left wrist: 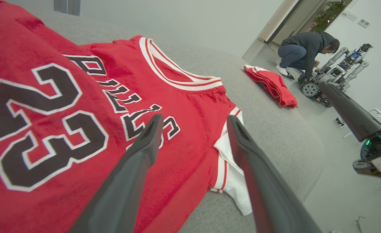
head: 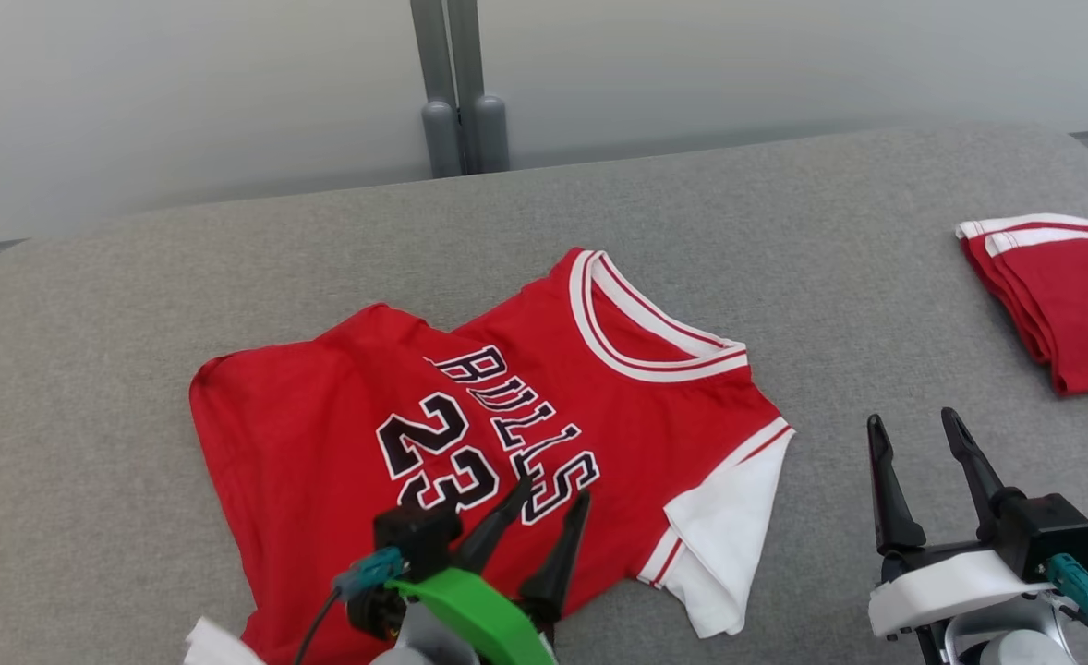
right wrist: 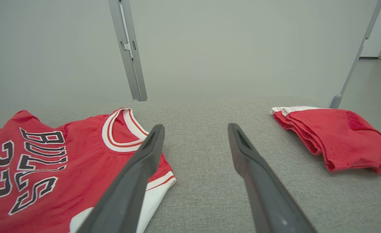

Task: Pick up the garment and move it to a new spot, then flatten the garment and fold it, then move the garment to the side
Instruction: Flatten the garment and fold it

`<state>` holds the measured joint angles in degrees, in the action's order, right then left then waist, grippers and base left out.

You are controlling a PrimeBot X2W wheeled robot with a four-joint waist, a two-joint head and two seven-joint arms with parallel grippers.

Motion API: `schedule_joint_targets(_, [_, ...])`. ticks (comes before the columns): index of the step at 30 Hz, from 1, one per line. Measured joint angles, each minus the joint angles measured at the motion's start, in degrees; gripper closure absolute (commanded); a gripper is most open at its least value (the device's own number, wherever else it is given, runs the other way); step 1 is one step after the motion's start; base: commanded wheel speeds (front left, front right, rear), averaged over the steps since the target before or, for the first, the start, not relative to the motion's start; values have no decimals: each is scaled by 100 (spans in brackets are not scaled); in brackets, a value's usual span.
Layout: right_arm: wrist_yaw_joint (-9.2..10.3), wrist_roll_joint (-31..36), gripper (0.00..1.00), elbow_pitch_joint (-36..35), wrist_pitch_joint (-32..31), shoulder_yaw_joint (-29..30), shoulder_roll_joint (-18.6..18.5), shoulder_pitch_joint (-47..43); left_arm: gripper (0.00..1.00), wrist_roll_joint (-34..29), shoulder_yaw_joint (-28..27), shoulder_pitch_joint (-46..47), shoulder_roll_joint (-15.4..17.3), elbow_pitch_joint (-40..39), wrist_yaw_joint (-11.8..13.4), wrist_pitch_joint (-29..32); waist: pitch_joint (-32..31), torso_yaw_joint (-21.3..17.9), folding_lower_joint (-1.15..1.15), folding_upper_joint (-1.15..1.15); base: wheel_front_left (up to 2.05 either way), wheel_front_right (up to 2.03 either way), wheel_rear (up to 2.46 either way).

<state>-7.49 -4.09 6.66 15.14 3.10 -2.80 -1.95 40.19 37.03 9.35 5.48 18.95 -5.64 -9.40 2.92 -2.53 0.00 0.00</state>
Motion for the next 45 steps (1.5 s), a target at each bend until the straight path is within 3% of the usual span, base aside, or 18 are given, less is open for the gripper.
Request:
schedule_joint_targets(7, [0,-134,0,36,-1,-80,-3,185,0,201,833,972,-252,937,-133,764,233,-472,0,0,0,0,0])
schedule_joint_targets(19, [0,-247,0,68,0,-15,-4,125,0,893,1411,1541,-268,1826,18,675,493,-1267,0,0,0,0,0])
schedule_joint_targets(27, [0,-265,0,80,-1,-2,-3,125,0,1134,1534,1777,-271,2296,269,216,499,-1395,0,0,0,0,0])
schedule_joint_targets(36, [0,-277,0,82,-1,40,-4,111,2,1383,1941,1911,-269,2499,111,178,530,-1368,0,0,0,0,0])
schedule_joint_targets(38, [0,-290,0,88,0,34,-3,116,36,1432,2012,1946,-268,2516,111,160,544,-1381,0,0,0,0,0])
schedule_joint_targets(41, [0,-299,0,101,-1,36,-3,125,100,1524,2116,1983,-267,2527,111,79,561,-1406,0,0,0,0,0])
schedule_joint_targets(45, [0,-324,0,136,-1,66,-4,125,100,1611,2262,2064,-267,2548,102,10,571,-1433,0,0,0,0,0])
